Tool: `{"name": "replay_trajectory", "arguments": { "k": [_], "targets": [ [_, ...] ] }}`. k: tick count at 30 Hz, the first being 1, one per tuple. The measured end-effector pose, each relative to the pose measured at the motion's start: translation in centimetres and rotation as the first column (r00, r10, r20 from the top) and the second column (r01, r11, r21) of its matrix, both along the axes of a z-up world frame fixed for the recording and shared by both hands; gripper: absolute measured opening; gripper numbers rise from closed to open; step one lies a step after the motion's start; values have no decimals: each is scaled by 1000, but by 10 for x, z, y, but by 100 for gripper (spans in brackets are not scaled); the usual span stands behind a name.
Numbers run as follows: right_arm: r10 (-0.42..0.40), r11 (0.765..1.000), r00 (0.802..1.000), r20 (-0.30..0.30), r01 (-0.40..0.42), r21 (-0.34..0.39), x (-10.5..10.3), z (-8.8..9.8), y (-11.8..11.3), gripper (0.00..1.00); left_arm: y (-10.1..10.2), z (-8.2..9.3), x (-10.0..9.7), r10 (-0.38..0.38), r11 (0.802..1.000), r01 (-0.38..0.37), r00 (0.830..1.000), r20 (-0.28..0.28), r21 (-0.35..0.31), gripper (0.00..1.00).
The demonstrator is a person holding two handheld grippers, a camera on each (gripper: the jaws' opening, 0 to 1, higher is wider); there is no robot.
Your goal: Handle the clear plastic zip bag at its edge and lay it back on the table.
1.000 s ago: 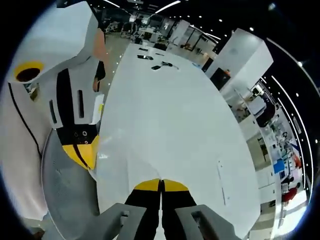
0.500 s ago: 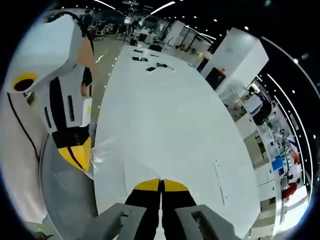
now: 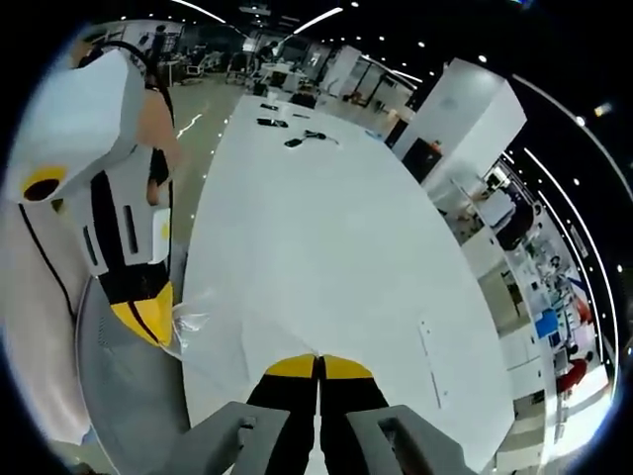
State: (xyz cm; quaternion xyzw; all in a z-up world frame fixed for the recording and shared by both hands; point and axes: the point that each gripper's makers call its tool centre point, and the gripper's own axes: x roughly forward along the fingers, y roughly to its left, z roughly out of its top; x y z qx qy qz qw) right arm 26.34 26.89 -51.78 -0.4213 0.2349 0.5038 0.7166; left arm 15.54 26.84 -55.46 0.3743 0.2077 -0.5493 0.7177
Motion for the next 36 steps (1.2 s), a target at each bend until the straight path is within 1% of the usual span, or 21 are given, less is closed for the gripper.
{"name": "replay_trajectory", "arguments": {
  "k": [10,13,23,25,28,32,34,36],
  "targets": [
    [12,1000,1000,4,-12,1,1,0,1,0,2,-1,5,25,1000,-25,1000,-2,-2,0],
    [24,1000,1000,6,-24,-4,0,-1,2,0,1,0,8,36,999,-36,999,-7,-16,0],
    [46,999,999,8,-46,-8,0,-3,2,0,1,1,18,66,997,-66,998,5,-34,0],
    [49,999,999,9,-49,-8,0,-3,3,0,3,3,23,78,996,-78,997,17,-39,0],
    [46,999,999,16,-46,-6,2,-1,4,0,5,4,27,91,995,-90,996,20,-41,0],
    [26,1000,999,25,-26,1,8,2,4,0,3,2,23,79,996,-79,997,-5,-39,0],
    [26,1000,999,28,-26,1,11,2,4,0,2,-1,21,69,997,-70,998,-5,-33,0],
    [16,1000,1000,24,-16,12,13,5,3,0,0,-3,19,66,997,-67,998,-14,-40,0]
  ]
}}
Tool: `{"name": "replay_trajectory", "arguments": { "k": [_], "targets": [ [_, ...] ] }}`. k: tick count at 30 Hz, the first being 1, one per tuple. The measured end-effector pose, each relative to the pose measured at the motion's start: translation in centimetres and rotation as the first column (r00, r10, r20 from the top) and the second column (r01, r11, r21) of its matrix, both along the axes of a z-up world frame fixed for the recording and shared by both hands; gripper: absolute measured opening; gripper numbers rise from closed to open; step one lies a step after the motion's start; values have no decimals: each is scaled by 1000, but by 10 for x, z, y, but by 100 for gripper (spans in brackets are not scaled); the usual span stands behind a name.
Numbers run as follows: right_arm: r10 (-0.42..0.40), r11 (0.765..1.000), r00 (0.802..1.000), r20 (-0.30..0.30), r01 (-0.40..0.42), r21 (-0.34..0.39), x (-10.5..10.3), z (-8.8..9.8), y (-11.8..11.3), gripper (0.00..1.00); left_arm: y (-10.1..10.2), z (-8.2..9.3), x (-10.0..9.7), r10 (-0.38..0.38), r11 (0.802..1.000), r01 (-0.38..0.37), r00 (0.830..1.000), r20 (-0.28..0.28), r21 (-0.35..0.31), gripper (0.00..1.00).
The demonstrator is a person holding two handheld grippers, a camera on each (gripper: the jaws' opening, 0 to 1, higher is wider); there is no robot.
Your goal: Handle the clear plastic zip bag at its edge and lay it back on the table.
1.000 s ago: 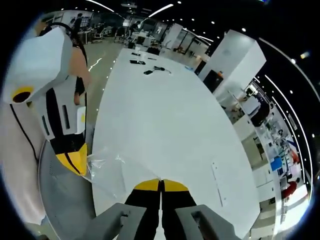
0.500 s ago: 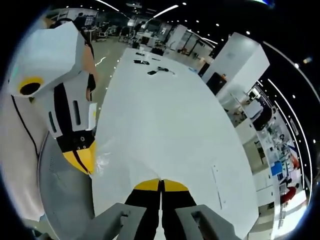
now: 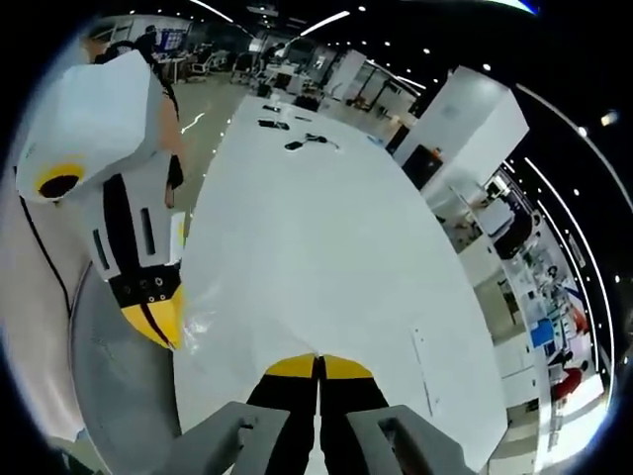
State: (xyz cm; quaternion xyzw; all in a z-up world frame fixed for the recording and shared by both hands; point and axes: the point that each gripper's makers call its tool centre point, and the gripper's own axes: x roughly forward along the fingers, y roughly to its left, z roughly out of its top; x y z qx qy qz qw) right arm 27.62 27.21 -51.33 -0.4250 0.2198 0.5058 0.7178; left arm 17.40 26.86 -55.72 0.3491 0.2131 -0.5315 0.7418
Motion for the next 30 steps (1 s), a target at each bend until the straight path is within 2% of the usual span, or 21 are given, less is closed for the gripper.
{"name": "replay_trajectory", "arguments": {
  "k": [12,19,30],
  "targets": [
    [2,1000,1000,5,-2,1,-1,1,1,0,-2,-1,-2,-2,1000,2,1000,2,-8,0],
    [29,1000,1000,3,-28,-13,-6,0,4,0,4,6,7,44,998,-44,999,9,-38,0],
    [50,999,999,18,-49,-24,-5,4,7,0,8,20,20,74,995,-71,996,43,-65,1]
  ]
}}
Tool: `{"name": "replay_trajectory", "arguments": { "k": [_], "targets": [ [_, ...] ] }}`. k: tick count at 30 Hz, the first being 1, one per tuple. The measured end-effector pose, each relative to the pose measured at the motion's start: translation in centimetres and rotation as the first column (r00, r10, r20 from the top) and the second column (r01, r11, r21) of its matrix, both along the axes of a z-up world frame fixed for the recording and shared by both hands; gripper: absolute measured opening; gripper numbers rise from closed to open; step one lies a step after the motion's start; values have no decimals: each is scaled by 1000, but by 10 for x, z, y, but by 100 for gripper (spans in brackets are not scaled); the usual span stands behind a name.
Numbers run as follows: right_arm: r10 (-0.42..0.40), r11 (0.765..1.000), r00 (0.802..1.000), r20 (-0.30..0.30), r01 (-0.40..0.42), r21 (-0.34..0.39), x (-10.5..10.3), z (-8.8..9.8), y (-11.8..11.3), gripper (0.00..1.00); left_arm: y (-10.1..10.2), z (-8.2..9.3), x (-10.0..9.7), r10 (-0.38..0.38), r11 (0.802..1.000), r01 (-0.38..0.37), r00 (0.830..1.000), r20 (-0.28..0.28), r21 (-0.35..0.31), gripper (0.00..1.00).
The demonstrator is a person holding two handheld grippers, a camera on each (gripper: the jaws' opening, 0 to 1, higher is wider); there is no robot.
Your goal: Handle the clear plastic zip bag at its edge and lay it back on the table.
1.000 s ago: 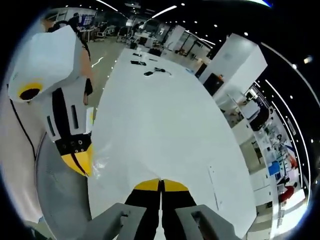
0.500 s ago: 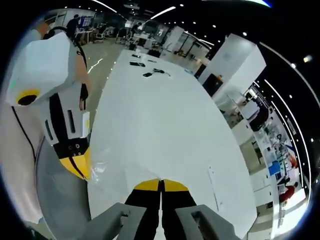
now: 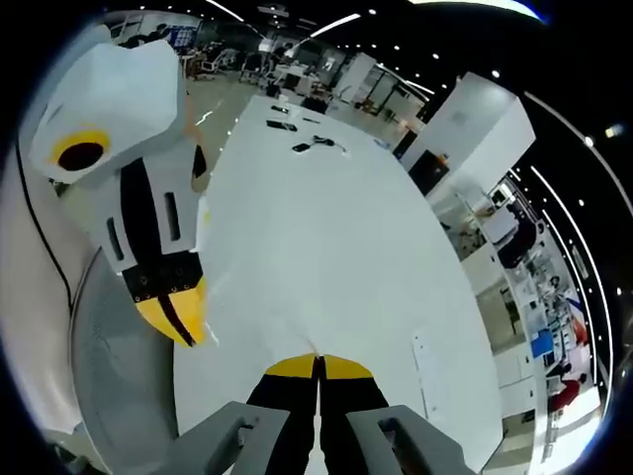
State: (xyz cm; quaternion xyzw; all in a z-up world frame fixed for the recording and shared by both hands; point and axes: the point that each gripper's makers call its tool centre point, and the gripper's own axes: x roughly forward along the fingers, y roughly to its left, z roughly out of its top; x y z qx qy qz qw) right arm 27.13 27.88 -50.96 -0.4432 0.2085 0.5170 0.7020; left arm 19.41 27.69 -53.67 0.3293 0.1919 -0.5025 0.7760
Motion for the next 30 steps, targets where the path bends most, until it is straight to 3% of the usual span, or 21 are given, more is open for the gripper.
{"name": "replay_trajectory", "arguments": {
  "k": [15,30],
  "targets": [
    [0,1000,1000,27,0,-12,16,3,-4,0,8,25,16,50,998,-47,997,56,-52,11],
    [-18,1000,998,60,20,-24,49,1,-9,0,24,23,25,114,991,-109,992,56,-81,13]
  ]
}}
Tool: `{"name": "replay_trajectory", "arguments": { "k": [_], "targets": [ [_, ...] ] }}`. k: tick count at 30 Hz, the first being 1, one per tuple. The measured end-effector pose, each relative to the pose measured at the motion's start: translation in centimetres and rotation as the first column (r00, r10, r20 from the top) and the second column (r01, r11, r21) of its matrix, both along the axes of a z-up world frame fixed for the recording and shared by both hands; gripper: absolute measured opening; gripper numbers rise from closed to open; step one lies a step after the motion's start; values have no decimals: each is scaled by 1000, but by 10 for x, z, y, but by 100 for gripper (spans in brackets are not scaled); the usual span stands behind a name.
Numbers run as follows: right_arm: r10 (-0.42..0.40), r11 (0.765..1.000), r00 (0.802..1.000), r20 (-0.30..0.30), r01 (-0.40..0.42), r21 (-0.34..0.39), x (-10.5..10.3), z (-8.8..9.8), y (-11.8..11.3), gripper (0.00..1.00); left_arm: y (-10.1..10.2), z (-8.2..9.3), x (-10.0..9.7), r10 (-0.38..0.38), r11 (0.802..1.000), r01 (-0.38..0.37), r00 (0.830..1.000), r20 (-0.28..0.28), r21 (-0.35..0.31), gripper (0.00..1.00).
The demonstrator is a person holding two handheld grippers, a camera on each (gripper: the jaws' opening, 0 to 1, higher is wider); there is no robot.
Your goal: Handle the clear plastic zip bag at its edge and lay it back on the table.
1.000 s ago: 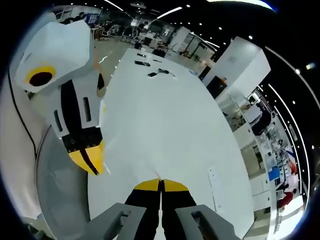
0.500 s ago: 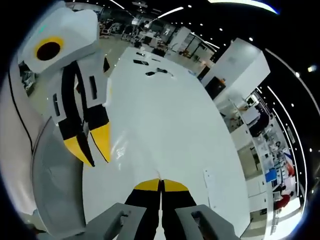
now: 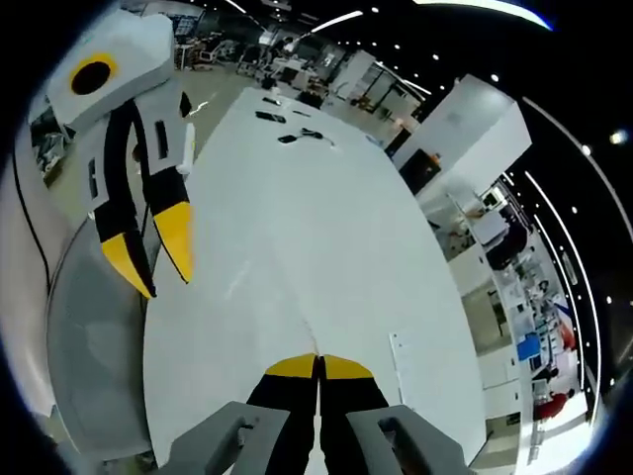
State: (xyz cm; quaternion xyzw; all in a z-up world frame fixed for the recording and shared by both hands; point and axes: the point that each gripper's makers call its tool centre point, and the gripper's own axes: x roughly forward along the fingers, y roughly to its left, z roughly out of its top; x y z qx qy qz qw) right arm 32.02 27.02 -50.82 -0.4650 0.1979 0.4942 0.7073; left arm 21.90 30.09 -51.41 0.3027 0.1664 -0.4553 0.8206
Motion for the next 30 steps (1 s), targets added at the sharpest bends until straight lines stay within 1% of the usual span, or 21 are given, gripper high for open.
{"name": "replay_trajectory", "arguments": {
  "k": [7,9,12,14,16,19,23,25,27,28,30],
  "targets": [
    [-1,1000,1000,17,1,1,18,-1,3,0,7,-4,3,24,1000,-24,1000,-10,-7,13],
    [10,1000,999,46,-9,-21,26,-3,2,0,9,-5,4,31,999,-31,999,-14,-12,13],
    [1,1000,999,37,-1,-15,32,-6,3,0,11,-4,6,47,998,-48,999,-20,-32,14],
    [-4,1000,999,44,5,-25,36,-7,2,0,13,-5,7,54,998,-54,998,-22,-32,14],
    [-9,1000,999,45,11,-25,44,-13,2,0,14,-6,7,58,998,-59,998,-25,-33,14],
    [-24,999,998,55,26,-31,52,-15,1,0,18,-9,9,69,997,-70,997,-29,-35,14],
    [-38,998,996,83,41,-39,61,-13,2,0,20,-9,12,86,995,-88,995,-43,-51,16],
    [-45,998,993,108,51,-47,69,-13,1,0,22,-9,13,92,994,-95,995,-47,-54,17],
    [-47,997,992,115,53,-55,75,-14,-1,0,23,-10,14,97,993,-100,994,-50,-59,17],
    [-44,996,990,138,54,-67,79,-13,-2,0,23,-10,14,99,993,-102,994,-51,-58,17],
    [-52,996,987,150,63,-70,82,-12,-3,0,24,-10,15,103,993,-106,993,-52,-59,17]
  ]
}}
